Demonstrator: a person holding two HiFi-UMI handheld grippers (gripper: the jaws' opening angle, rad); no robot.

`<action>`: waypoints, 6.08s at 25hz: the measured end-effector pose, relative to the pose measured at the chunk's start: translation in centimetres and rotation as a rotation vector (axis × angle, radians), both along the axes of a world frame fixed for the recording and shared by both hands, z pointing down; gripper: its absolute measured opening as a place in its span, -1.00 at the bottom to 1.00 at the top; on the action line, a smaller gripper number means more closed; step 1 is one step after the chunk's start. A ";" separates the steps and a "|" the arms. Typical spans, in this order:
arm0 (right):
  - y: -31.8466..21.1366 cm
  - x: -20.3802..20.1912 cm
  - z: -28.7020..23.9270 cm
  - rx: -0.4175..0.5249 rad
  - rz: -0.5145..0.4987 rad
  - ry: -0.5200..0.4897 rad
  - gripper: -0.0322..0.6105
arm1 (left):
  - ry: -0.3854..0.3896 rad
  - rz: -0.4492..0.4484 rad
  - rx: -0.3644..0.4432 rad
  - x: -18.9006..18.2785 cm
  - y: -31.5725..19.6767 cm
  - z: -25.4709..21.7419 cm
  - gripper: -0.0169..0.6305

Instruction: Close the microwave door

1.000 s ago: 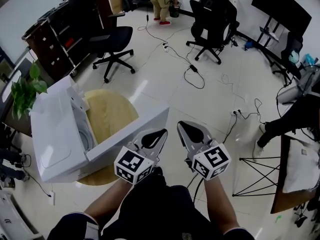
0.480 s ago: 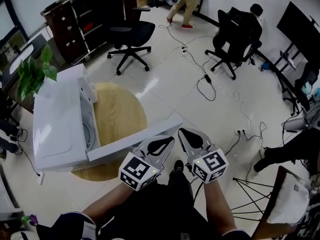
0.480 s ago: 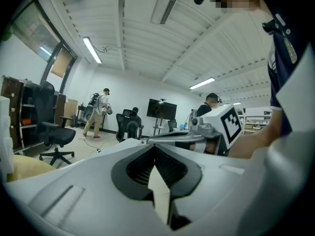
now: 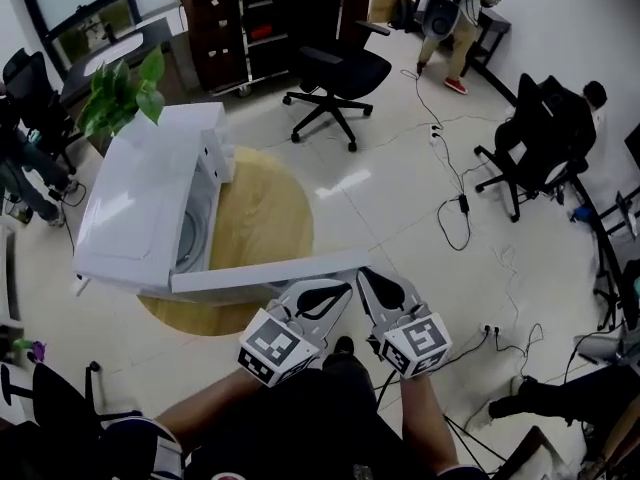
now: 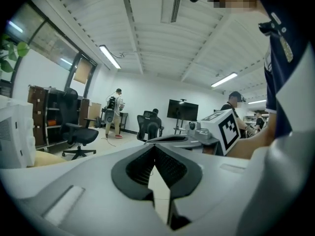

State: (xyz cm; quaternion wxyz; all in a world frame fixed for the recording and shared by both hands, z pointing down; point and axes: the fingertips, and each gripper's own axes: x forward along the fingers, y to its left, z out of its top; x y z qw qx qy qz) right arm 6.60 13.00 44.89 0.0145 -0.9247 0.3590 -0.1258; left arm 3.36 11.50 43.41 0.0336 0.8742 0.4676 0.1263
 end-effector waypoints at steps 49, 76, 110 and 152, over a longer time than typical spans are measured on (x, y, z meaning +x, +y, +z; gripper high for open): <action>-16.0 20.4 0.1 -0.094 -0.756 0.060 -0.89 | -0.032 -0.954 -0.004 17.1 -13.7 2.0 -0.91; -29.0 23.6 0.3 -0.083 -1.095 0.113 -0.89 | -0.038 -1.451 0.039 17.1 -20.9 1.9 -0.91; -32.3 23.3 -0.1 -0.021 -1.118 0.043 -0.89 | -0.020 -1.604 0.037 13.5 -23.8 1.1 -0.91; -24.8 19.6 -6.8 0.092 -1.148 0.122 -0.90 | 0.076 -1.364 0.065 16.9 -23.0 -3.8 -0.91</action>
